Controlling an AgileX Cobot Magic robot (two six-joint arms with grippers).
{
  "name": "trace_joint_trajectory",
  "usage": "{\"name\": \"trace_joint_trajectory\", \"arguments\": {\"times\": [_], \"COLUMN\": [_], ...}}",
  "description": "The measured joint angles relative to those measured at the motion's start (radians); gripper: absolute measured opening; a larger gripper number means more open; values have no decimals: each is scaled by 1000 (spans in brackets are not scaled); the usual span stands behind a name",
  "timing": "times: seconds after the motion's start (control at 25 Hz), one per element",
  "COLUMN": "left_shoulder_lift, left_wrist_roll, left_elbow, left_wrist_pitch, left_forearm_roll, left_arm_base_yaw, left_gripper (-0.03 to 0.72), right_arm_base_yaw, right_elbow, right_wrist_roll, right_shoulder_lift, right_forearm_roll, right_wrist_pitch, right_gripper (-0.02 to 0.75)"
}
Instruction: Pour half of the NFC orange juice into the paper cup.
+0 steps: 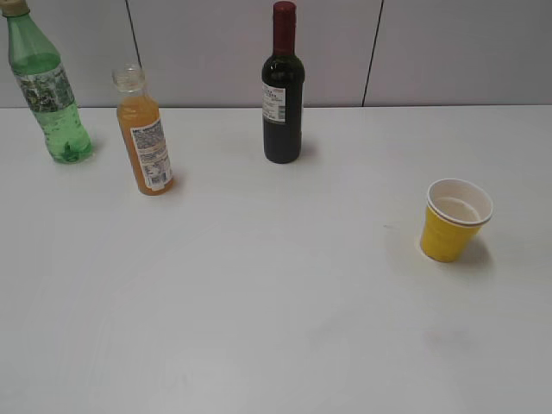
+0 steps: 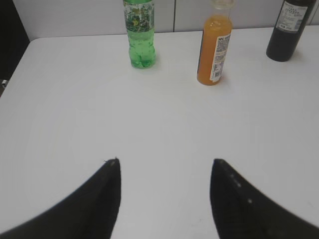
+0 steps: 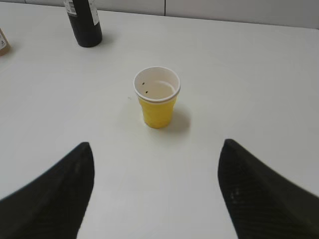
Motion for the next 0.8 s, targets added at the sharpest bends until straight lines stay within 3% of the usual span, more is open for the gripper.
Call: {"name": "trace_joint_trajectory", "arguments": {"times": [0.4,0.8], "left_shoulder_lift": [0,0], "left_wrist_roll": [0,0], "left_elbow": [0,0], "left_wrist_pitch": [0,0], "left_forearm_roll": [0,0], "left_arm_base_yaw": [0,0], "left_gripper": [437,437], "right_arm_base_yaw": [0,0], "right_elbow": [20,172], "right_wrist_roll": [-110,-110], "right_shoulder_lift": [180,322], "right_forearm_roll": [80,115], "right_wrist_pitch": [-355,-669], "right_gripper": [587,587]}}
